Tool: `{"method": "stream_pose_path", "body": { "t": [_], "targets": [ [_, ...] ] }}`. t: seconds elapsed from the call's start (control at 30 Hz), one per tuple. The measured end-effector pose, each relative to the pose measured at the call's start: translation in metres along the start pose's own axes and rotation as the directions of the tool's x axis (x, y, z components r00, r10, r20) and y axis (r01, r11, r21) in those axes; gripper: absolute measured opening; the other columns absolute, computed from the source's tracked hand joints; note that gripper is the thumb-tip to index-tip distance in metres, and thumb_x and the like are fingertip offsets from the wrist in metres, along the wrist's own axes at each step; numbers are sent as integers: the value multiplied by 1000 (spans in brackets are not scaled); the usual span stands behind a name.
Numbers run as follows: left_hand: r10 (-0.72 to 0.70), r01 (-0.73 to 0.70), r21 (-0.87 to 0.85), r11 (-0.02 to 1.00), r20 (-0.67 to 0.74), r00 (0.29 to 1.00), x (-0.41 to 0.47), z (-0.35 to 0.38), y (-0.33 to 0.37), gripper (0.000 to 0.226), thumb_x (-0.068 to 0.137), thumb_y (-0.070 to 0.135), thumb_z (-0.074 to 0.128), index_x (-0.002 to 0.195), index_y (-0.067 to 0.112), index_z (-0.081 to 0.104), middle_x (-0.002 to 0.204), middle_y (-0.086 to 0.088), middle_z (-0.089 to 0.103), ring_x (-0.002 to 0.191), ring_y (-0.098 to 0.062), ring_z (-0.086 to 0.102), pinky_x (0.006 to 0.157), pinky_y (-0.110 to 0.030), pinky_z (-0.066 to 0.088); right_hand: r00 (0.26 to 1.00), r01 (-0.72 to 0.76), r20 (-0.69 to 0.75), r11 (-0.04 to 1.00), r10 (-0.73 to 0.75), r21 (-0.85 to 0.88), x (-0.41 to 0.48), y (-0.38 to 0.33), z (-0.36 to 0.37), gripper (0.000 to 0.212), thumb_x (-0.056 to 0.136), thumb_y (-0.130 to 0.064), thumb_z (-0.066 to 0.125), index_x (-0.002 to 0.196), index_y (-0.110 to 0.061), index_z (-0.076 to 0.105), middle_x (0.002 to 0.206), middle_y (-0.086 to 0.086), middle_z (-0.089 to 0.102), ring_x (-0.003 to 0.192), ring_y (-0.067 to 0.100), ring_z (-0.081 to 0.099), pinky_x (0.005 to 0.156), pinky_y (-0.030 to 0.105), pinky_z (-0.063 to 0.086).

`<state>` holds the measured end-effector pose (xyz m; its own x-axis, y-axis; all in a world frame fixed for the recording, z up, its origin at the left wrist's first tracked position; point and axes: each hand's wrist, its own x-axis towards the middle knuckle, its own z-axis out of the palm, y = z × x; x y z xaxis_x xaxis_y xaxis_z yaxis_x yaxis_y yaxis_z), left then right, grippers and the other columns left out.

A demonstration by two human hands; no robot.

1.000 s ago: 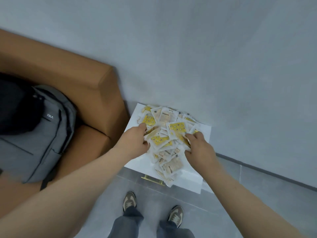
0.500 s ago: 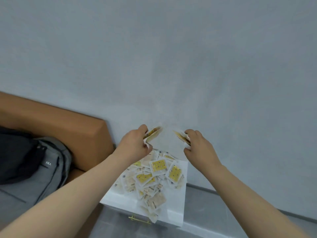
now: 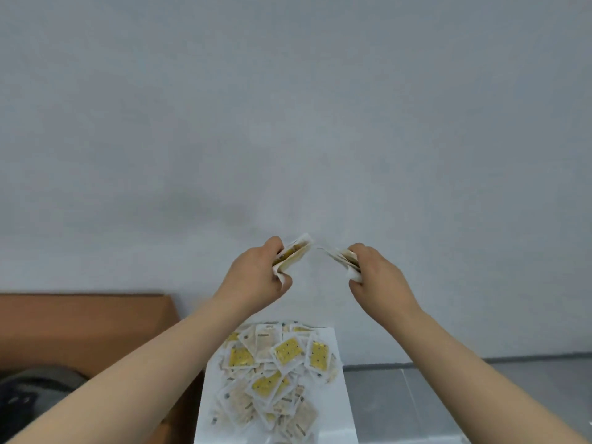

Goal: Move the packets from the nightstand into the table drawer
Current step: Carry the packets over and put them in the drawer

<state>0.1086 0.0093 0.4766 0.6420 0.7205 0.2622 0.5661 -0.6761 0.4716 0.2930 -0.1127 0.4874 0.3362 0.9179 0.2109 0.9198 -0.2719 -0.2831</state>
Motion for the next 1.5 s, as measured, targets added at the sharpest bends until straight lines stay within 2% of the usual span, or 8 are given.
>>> {"method": "stream_pose_path", "body": {
  "t": [0.4,0.5,0.6,0.8,1.1,1.23,1.33,1.5],
  "targets": [
    [292,-273,-155,949,113,950,13,47,123,18,78,15,53,84,16,36,62,0,46,58,-24,46,45,-28,25,938,-316,-167,948,305,-40,-105,82,-74,26,83,-7,48,108,-16,48,97,1,53,75,29,54,64,37,45],
    [359,-330,-190,925,148,921,8,67,176,18,79,15,53,83,16,35,62,1,45,56,-21,44,46,-29,25,909,-383,-203,922,365,-56,-146,115,-100,24,83,-7,48,106,-16,47,95,0,52,75,29,53,62,37,43],
    [418,-374,-236,897,181,890,-4,91,247,18,81,15,51,82,15,33,61,1,42,53,-17,40,46,-29,24,872,-449,-261,889,414,-89,-198,156,-134,21,83,-7,49,102,-16,46,89,-2,46,69,27,48,57,34,33],
    [526,-442,-329,834,234,818,-43,139,394,19,81,19,53,81,17,35,65,0,47,57,-19,45,47,-28,30,806,-541,-352,833,476,-114,-311,234,-208,17,84,-9,51,97,-18,44,90,1,49,76,30,52,62,39,41],
    [677,-559,-398,728,284,679,-104,213,579,21,76,21,60,86,9,45,60,0,49,64,-29,52,56,-37,43,625,-731,-445,680,641,-47,-469,337,-273,15,84,-11,53,97,-16,48,90,2,53,79,29,54,60,36,42],
    [748,-624,-417,661,291,597,-111,252,643,22,76,21,62,81,12,43,56,5,43,57,-21,41,49,-28,32,535,-806,-463,592,707,-26,-512,382,-288,18,83,-10,53,98,-17,47,93,3,55,79,31,56,60,36,42],
    [785,-643,-455,616,290,547,-107,285,688,21,76,20,62,78,16,42,59,6,45,59,-21,45,45,-22,29,475,-847,-476,531,740,-20,-534,417,-299,16,87,-15,52,102,-17,48,94,3,55,81,30,57,64,38,46],
    [820,-628,-530,570,318,475,-92,345,764,17,75,22,60,86,14,50,71,0,57,70,-26,57,58,-36,47,378,-905,-471,426,797,-4,-560,482,-320,26,89,-17,54,114,-20,49,104,1,57,86,23,59,66,31,44]
  ]
}}
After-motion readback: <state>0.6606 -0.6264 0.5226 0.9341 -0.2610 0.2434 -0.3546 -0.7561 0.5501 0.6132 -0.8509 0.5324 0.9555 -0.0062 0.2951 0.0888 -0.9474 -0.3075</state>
